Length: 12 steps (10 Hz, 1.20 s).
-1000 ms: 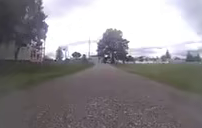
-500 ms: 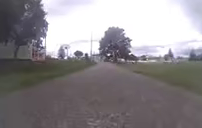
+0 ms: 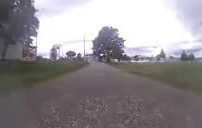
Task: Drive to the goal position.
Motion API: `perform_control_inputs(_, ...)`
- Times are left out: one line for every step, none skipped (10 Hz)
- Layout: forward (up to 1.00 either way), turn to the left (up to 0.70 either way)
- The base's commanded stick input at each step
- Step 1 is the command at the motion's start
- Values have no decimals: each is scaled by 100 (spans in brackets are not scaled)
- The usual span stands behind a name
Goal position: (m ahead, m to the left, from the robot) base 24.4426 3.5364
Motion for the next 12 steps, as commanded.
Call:
perform_control_inputs(100, -11)
perform_control_inputs(100, -3)
perform_control_inputs(100, 0)
perform_control_inputs(100, 0)
perform_control_inputs(100, 0)
perform_control_inputs(100, 0)
perform_control_inputs(100, 0)
perform_control_inputs(100, 0)
perform_control_inputs(100, 0)
perform_control_inputs(100, 0)
perform_control_inputs(100, 0)
perform_control_inputs(100, 0)
